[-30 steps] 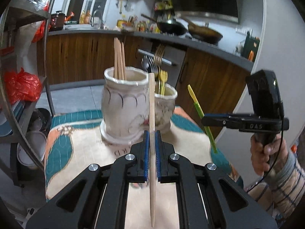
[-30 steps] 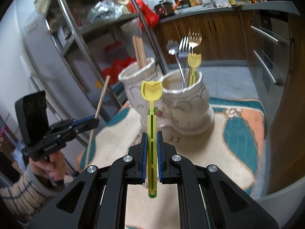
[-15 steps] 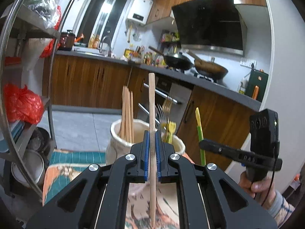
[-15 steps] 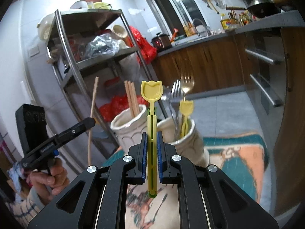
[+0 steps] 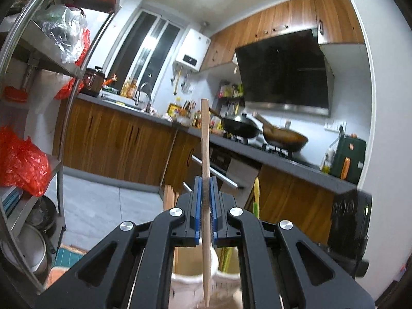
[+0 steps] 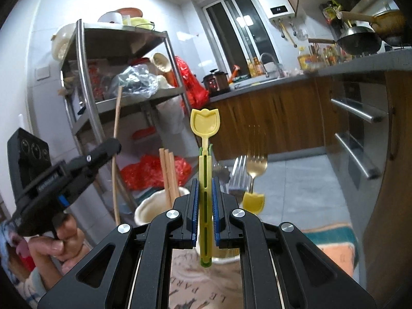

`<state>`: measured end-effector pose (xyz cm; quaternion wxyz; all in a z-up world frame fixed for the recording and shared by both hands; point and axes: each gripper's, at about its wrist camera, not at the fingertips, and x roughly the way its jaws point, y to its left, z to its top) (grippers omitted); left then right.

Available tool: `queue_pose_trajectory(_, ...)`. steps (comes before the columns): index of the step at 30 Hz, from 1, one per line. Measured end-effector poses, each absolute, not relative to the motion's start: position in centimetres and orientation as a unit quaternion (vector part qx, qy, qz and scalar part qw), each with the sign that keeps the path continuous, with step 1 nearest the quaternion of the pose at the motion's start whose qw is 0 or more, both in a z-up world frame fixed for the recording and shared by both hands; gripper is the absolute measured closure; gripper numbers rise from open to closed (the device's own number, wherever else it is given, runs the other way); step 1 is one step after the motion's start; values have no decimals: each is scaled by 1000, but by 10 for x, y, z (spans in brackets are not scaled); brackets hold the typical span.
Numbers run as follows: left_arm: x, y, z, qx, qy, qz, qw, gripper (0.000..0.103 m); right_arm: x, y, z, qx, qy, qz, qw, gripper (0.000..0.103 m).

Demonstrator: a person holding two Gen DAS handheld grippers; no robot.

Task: Organize utensils
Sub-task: 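Lift the chopstick and yellow spoon up over the holder pots, then open the left tool over the tall pot while the right tool releases the spoon into the small pot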

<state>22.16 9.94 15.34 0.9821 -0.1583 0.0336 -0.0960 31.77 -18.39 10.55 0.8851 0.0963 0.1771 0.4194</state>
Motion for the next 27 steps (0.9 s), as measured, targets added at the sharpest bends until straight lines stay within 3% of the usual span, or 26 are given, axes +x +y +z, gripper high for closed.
queue_pose_trajectory(9,245,100,146,-156,-9,-62,986,97,328,-167,98,69,174,398,898,93)
queue_pose_trajectory(27,240,80,100,-99,96,-35,990,97,322,-164,70,24,229,364,902,92)
